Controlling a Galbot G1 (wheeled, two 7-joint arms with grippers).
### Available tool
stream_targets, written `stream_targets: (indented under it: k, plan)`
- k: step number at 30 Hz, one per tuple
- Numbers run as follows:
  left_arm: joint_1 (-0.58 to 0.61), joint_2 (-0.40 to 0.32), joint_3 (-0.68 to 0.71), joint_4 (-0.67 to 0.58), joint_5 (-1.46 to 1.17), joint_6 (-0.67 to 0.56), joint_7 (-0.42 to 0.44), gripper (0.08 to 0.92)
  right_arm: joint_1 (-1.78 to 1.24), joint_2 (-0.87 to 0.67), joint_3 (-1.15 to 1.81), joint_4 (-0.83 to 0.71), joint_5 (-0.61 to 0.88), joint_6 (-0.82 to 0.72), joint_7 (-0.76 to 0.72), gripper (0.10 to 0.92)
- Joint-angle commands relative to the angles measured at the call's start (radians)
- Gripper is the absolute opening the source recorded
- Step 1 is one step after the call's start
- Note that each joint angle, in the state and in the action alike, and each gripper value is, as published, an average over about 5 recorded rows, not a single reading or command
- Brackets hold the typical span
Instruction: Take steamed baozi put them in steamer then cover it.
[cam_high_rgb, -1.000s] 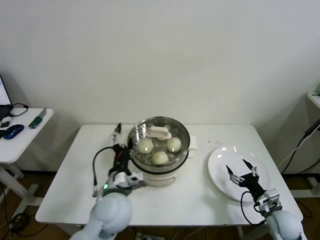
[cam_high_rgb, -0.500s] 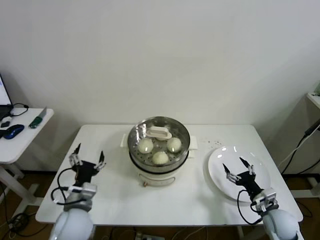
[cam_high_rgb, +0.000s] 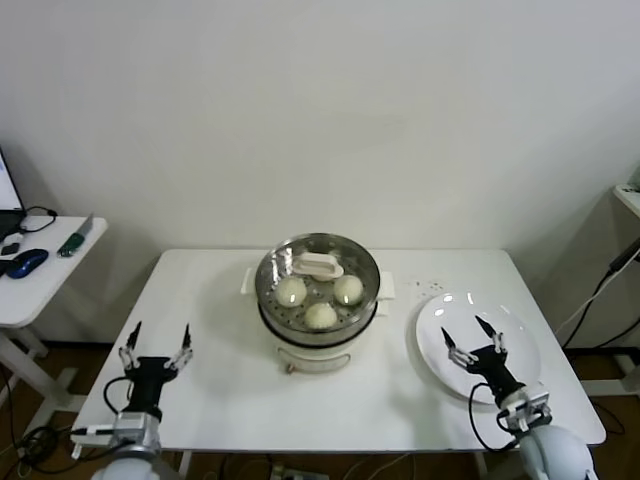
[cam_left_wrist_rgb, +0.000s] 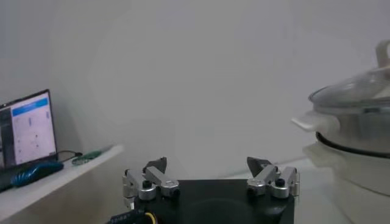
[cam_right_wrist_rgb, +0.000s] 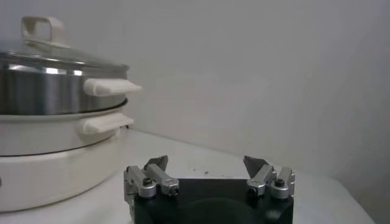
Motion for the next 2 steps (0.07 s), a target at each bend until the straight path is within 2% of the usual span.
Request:
stream_targets:
  k: [1,2]
  plan:
    - [0.034,-0.022,-0.055,0.065,-0.077,-0.141,0.015,0.823,-0.003,0.011,-0.001,0.009,0.002,0.012,0.001,0.823]
    - [0.035,-0.022,-0.055,0.065,-0.075,-0.141,0.016,0.823,-0.004,0.011,-0.002,0.009,0.001,0.012,0.001,0.823]
